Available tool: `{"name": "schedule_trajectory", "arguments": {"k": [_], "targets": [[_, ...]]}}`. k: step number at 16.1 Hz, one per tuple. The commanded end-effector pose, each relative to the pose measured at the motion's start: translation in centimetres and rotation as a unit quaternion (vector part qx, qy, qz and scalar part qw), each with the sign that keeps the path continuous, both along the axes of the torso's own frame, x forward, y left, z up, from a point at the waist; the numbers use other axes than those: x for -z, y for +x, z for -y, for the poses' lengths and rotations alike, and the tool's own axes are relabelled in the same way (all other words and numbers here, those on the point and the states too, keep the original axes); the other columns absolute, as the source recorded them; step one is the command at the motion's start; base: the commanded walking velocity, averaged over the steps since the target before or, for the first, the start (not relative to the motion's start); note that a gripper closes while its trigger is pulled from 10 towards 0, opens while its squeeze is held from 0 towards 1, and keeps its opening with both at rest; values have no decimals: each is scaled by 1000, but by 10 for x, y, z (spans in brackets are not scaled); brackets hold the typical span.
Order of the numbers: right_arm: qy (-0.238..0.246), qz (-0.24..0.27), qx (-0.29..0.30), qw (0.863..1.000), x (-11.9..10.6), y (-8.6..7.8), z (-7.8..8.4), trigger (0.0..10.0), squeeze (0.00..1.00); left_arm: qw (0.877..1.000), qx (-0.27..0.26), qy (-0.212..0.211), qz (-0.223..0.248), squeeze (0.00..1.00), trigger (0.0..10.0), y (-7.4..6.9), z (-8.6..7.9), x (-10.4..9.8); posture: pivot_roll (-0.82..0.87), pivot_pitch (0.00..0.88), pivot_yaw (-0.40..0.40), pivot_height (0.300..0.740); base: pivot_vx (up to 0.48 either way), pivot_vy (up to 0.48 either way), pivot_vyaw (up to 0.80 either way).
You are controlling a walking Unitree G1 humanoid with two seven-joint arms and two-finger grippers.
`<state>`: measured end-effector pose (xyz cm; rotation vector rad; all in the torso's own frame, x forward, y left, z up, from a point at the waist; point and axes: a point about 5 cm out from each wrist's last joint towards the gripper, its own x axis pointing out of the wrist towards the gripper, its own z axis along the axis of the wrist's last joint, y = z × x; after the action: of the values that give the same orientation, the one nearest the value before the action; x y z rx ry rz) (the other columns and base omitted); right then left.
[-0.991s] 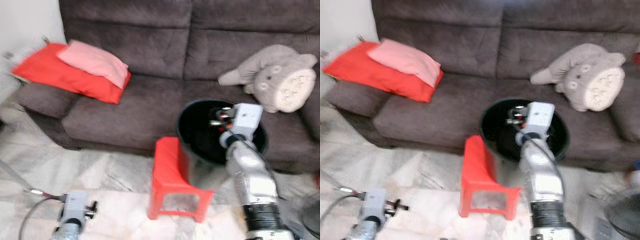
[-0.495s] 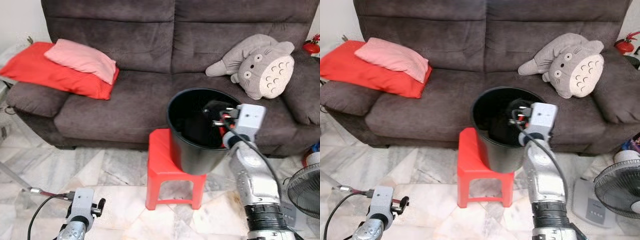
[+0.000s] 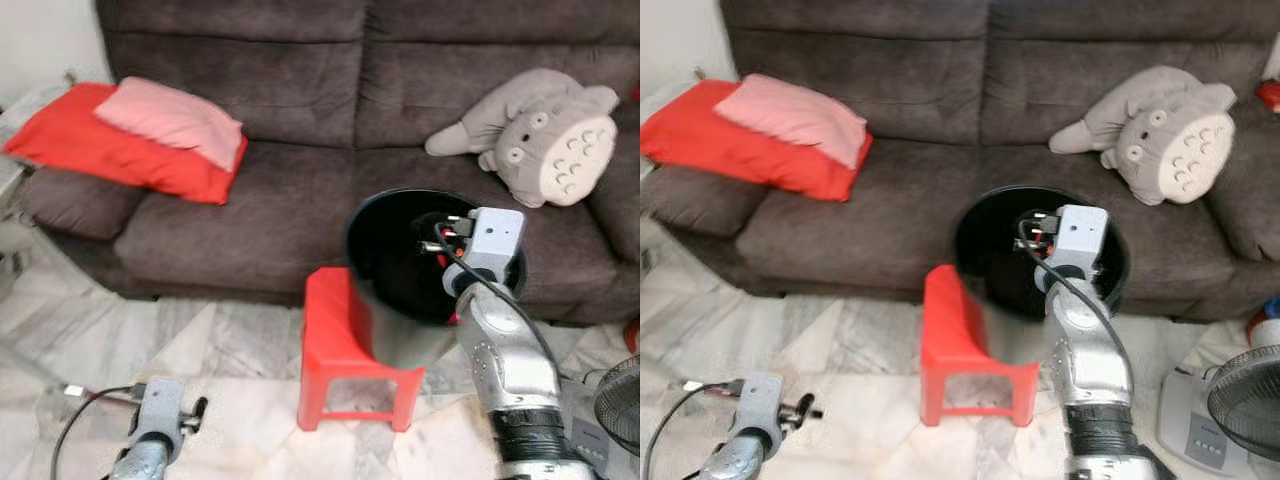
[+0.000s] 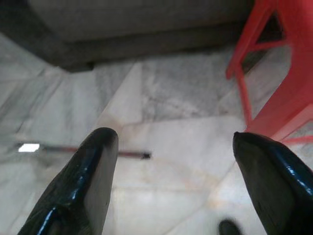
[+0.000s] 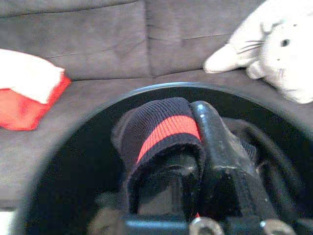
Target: Hang hanger
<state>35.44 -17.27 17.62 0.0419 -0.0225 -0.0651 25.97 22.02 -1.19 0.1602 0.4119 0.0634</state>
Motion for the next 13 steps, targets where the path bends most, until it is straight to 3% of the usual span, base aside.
{"name": "schedule_trajectory", "arguments": {"k": [1, 3, 6, 9, 13], "targets": [[15, 7, -9, 1000, -3, 0, -9, 10000, 0, 999, -12, 2, -30, 0, 10000, -13, -9, 10, -48, 165, 15, 740, 311, 0, 0], [17, 2, -7, 1000, -1, 0, -8, 10000, 0, 999, -12, 2, -29, 0, 10000, -13, -9, 10, -50, 165, 16, 740, 315, 0, 0], [13, -16, -27, 999, 5, -2, -12, 10000, 0, 1000, -13, -4, -24, 0, 10000, -12, -8, 9, -50, 165, 16, 740, 0, 0, 0], [-5, -84, -92, 992, 25, -9, -26, 10000, 0, 1000, -12, -11, -25, 0, 10000, -13, -6, 10, -56, 177, 13, 740, 0, 0, 0], [-37, -123, -168, 977, 41, -7, -42, 10000, 0, 1000, -14, -6, -25, 0, 10000, -13, -8, 10, -51, 181, 8, 740, 0, 0, 0]]}}
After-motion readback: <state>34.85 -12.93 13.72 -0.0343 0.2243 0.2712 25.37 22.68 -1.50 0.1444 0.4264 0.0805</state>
